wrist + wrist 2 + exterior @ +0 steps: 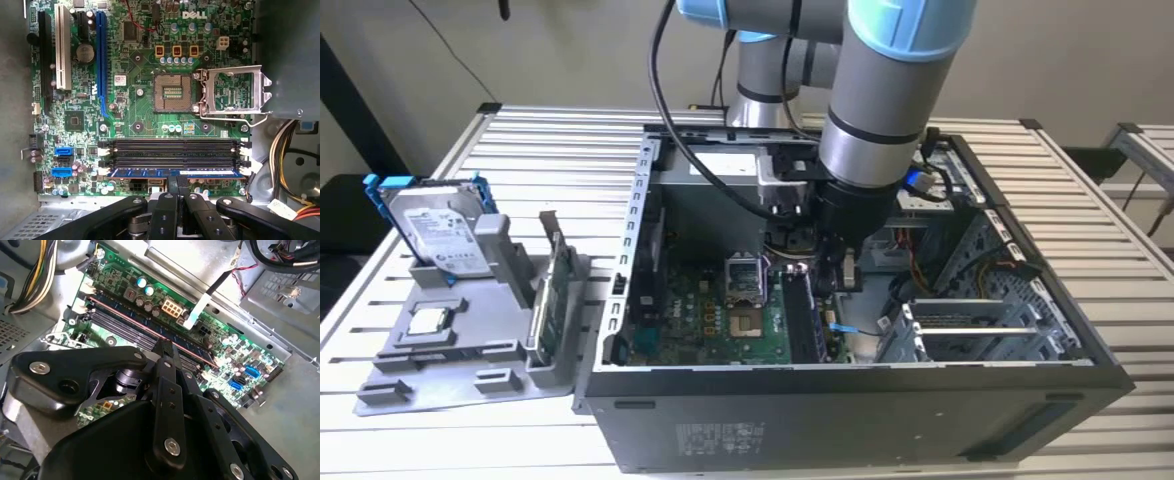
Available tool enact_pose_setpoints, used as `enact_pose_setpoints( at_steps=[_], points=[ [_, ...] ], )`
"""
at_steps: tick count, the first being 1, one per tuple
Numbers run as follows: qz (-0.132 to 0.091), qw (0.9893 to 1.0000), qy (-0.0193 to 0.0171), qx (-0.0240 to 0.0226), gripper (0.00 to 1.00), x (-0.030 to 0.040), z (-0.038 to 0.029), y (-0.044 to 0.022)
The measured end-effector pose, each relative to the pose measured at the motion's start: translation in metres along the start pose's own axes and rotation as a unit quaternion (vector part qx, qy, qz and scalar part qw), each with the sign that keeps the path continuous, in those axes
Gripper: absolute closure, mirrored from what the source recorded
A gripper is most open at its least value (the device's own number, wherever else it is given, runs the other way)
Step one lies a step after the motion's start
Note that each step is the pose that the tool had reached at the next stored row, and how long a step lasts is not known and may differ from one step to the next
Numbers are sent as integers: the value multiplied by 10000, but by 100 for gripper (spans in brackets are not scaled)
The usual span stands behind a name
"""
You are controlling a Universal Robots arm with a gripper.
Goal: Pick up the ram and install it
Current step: 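Press down the ram until it locks into place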
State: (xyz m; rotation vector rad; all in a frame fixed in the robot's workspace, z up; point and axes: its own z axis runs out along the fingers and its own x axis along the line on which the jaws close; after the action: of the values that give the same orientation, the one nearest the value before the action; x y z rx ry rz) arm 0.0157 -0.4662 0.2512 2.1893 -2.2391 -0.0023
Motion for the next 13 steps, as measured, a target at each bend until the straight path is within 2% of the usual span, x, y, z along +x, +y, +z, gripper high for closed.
enact_pose_setpoints(
  at_steps=[9,13],
  points=[
    [-2,10000,-2,-9,89,-2,124,-40],
    [8,10000,-2,-38,89,-2,161,-41]
  ],
)
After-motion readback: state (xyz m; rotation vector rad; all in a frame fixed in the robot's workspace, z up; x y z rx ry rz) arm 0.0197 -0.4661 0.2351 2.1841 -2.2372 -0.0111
